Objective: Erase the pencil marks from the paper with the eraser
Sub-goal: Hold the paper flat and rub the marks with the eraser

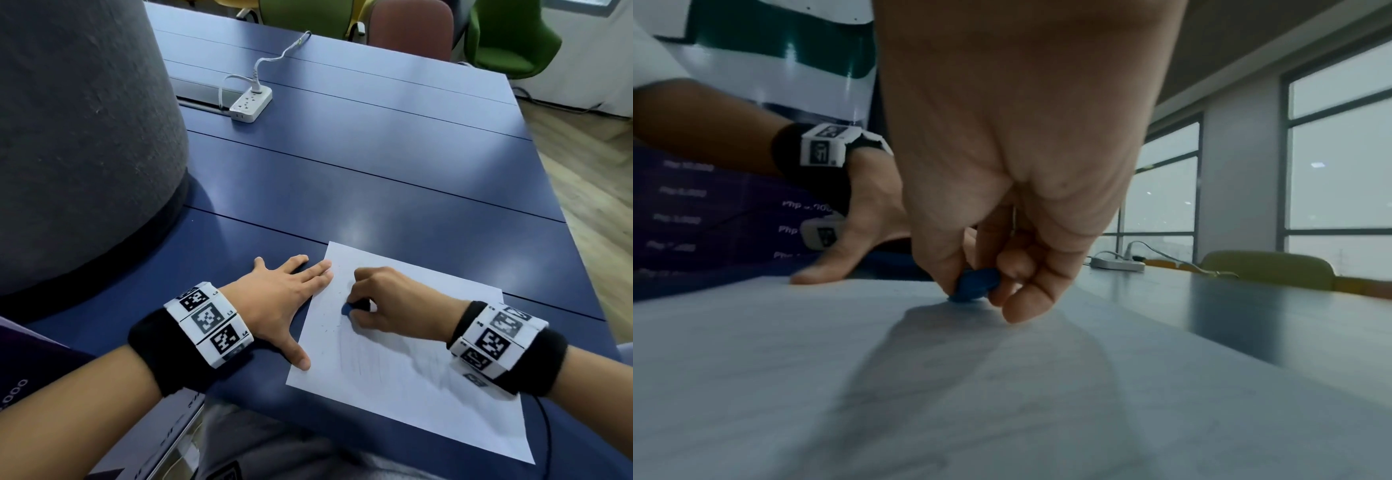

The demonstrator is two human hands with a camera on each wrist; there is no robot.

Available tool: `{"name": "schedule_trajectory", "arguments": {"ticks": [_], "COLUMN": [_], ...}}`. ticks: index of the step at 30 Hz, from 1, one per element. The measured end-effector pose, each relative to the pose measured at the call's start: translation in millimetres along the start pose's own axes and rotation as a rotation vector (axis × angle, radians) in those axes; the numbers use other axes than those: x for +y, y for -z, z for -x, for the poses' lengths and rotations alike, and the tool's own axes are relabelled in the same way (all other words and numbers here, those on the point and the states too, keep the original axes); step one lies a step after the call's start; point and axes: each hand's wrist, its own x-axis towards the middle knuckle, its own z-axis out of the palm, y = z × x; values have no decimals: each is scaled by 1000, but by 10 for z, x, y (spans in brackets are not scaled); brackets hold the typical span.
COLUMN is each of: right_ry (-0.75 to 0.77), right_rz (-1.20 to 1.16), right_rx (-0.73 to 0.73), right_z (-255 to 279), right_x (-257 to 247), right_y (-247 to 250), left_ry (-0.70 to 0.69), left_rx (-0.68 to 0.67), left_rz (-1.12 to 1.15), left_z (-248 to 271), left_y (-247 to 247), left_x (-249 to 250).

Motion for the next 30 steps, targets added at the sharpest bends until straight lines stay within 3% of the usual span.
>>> {"name": "schedule_trajectory", "arguments": {"ticks": [5, 10, 14, 18, 22, 27, 30], "right_ry": [87, 25, 76, 16, 144, 47, 143], "right_rz": [28, 34, -22, 6, -57, -65, -76], "right_rx": [-101, -4, -139, -45, -215, -67, -164], "right_z": [90, -2, 107, 47, 207, 112, 243], "right_x": [-150, -50, -193, -95, -277, -102, -249], "right_y": [-53, -9, -72, -15, -112, -49, -137], "left_ry": [1, 4, 5, 7, 7, 11, 6], "left_rx": [1, -3, -5, -7, -2, -7, -9], "left_rz": [2, 9, 2, -1, -7, -13, -12], "left_z": [4, 8, 5, 11, 10, 5, 6], "left_y": [1, 1, 8, 15, 12, 14, 12], "left_x": [3, 7, 17, 19, 13, 15, 20]}}
